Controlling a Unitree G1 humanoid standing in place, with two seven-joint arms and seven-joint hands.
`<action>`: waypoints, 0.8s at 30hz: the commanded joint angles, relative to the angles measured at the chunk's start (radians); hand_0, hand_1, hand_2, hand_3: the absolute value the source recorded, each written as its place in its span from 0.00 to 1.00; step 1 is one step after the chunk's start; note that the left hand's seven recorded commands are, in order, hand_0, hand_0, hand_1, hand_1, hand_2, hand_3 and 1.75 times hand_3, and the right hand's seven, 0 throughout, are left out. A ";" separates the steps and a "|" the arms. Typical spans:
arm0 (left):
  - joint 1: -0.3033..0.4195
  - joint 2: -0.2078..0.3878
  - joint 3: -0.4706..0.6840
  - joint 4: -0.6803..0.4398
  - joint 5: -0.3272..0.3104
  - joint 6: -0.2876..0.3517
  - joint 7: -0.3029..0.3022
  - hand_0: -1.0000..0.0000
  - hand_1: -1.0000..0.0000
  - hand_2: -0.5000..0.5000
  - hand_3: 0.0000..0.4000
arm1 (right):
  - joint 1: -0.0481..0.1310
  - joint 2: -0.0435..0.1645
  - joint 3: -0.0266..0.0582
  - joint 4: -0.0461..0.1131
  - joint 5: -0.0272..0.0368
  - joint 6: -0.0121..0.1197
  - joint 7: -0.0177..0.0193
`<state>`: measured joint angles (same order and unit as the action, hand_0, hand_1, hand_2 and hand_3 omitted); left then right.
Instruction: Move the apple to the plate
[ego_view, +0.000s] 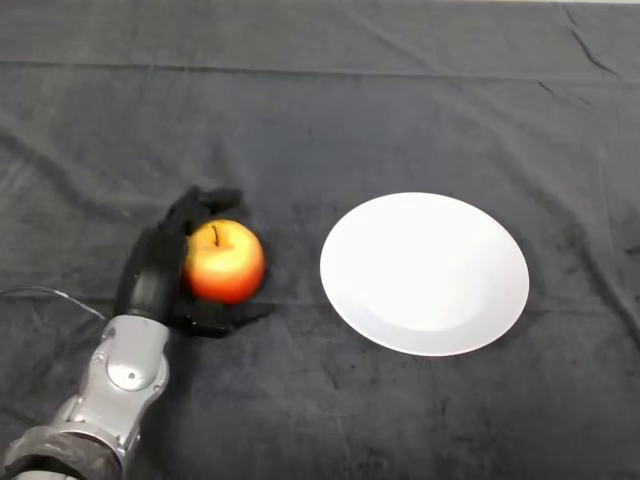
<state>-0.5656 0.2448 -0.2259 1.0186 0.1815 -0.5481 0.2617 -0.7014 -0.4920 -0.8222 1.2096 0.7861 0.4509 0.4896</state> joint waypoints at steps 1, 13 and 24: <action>-0.019 0.015 -0.033 -0.039 0.016 0.017 0.004 0.00 0.00 0.50 1.00 | -0.027 -0.029 -0.0137 -0.021 0.0238 -0.004 0.0016; -0.015 0.027 -0.081 -0.110 0.024 0.055 0.026 0.00 0.00 0.50 1.00 | -0.027 -0.029 -0.0137 -0.022 0.0241 -0.004 0.0013; -0.010 0.022 -0.138 -0.365 0.027 0.215 0.036 0.00 0.00 0.50 1.00 | -0.026 -0.028 -0.0133 -0.025 0.0241 -0.004 0.0003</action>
<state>-0.5652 0.2460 -0.3530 0.6795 0.1970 -0.3353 0.2824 -0.7014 -0.4920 -0.8222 1.2096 0.7861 0.4509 0.4896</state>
